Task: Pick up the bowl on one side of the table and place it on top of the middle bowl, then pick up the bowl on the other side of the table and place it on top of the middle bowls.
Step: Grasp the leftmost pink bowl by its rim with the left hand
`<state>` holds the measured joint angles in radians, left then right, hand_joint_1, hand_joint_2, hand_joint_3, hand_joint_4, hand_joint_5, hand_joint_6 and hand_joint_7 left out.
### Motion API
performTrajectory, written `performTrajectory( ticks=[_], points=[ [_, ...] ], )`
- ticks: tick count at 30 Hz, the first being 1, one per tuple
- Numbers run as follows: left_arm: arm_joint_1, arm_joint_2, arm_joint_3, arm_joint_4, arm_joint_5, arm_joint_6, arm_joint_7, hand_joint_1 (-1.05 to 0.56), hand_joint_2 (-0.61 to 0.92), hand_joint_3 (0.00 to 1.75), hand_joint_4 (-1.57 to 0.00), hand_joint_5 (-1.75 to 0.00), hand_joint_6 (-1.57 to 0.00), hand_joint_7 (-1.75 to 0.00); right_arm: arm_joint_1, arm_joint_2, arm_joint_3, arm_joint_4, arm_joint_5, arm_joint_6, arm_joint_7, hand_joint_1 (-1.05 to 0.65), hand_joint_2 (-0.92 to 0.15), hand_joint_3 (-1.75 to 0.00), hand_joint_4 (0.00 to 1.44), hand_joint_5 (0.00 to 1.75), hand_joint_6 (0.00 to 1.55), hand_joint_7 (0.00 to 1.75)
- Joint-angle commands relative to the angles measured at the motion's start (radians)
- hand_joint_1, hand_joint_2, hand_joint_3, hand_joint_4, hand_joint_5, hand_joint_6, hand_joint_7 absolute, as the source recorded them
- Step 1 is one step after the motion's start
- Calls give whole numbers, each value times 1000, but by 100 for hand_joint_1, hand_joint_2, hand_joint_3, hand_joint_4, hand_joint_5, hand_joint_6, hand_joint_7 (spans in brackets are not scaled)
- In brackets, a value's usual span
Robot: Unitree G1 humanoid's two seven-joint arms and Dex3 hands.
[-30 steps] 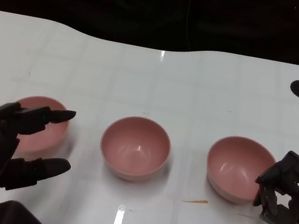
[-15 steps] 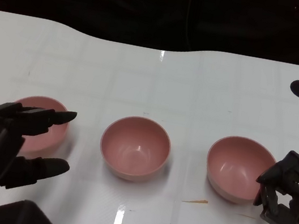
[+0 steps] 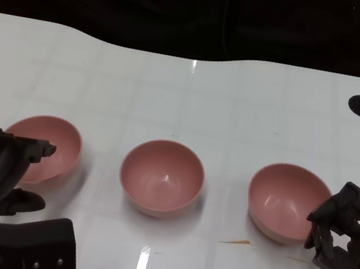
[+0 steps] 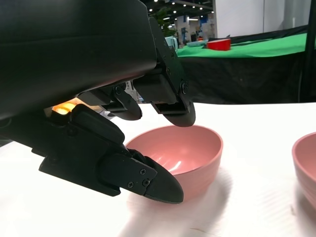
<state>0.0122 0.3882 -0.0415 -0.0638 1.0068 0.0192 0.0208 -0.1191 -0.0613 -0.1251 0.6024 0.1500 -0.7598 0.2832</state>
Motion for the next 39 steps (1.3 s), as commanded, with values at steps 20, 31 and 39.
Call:
performTrajectory(
  ticks=[20, 31, 39],
  points=[
    [-127, 56, -122, 266, -83, 18, 114, -74, 92, 1, -68, -2, -77, -1, 8, -13, -5, -21, 0, 16, -2, -14, -65, -98, 81, 169, 75, 138],
    [-194, 53, -186, 373, -98, 23, 152, -72, 92, 4, -70, -1, -79, -1, 4, -6, -5, -15, -1, 9, -5, -12, -65, -98, 81, 170, 75, 137],
    [-240, 60, -232, 448, -117, 3, 160, -71, 92, 7, -70, -1, -79, 0, 9, -8, -3, -25, 4, 32, -1, -13, -66, -96, 81, 168, 76, 136]
  ],
)
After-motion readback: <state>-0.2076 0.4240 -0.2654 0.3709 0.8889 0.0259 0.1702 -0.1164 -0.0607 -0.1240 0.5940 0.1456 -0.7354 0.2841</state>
